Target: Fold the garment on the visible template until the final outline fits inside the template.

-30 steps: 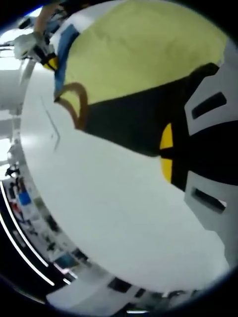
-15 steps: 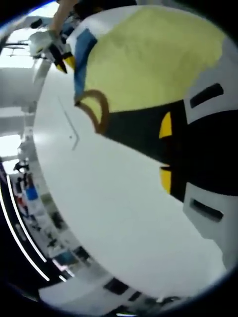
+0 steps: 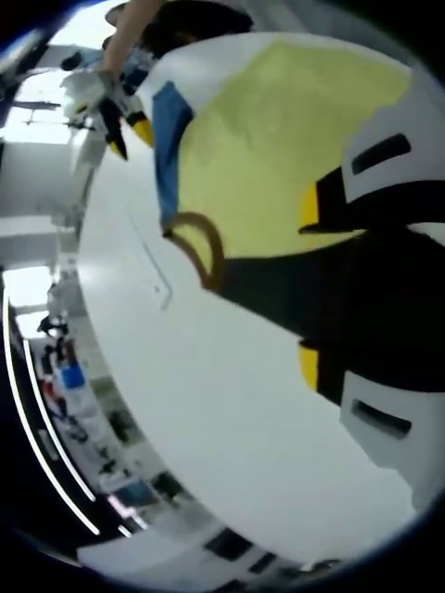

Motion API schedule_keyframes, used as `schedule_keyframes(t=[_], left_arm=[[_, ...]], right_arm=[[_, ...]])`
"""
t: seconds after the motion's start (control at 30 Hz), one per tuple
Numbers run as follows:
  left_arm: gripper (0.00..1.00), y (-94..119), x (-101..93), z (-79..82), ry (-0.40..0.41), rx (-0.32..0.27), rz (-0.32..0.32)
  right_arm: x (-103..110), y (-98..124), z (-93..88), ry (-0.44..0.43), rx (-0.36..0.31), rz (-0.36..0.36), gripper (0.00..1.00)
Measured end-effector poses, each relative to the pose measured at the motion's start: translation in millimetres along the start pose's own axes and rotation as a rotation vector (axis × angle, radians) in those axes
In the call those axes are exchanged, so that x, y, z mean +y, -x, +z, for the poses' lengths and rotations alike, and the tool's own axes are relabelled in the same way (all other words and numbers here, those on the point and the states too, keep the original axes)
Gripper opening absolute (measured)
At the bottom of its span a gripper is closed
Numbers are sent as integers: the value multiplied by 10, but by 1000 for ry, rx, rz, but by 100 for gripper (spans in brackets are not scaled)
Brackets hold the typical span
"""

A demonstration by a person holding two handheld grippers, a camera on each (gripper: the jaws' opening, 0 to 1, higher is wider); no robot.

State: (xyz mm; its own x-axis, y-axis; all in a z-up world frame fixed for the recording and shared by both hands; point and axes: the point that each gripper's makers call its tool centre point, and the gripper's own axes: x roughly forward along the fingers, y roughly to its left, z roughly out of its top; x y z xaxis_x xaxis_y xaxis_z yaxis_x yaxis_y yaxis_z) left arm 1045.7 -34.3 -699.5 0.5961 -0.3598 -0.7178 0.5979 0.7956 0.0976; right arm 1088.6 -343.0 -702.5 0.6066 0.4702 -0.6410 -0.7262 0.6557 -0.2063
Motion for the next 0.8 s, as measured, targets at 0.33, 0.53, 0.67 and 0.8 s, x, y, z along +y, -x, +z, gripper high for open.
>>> schedule_keyframes(t=[0.33, 0.53, 0.67, 0.8], left_arm=[[57, 265, -343, 109, -21, -38, -58], [64, 423, -457, 198, -36, -63, -67], [70, 545, -546, 240, -49, -79, -73], [71, 661, -627, 258, -60, -92, -75]], right_arm=[[171, 309, 59, -5, -44, -2, 56], [298, 491, 103, 2, -64, 7, 64], [358, 616, 134, 5, -81, 8, 69], [413, 732, 160, -2, -102, 5, 73]])
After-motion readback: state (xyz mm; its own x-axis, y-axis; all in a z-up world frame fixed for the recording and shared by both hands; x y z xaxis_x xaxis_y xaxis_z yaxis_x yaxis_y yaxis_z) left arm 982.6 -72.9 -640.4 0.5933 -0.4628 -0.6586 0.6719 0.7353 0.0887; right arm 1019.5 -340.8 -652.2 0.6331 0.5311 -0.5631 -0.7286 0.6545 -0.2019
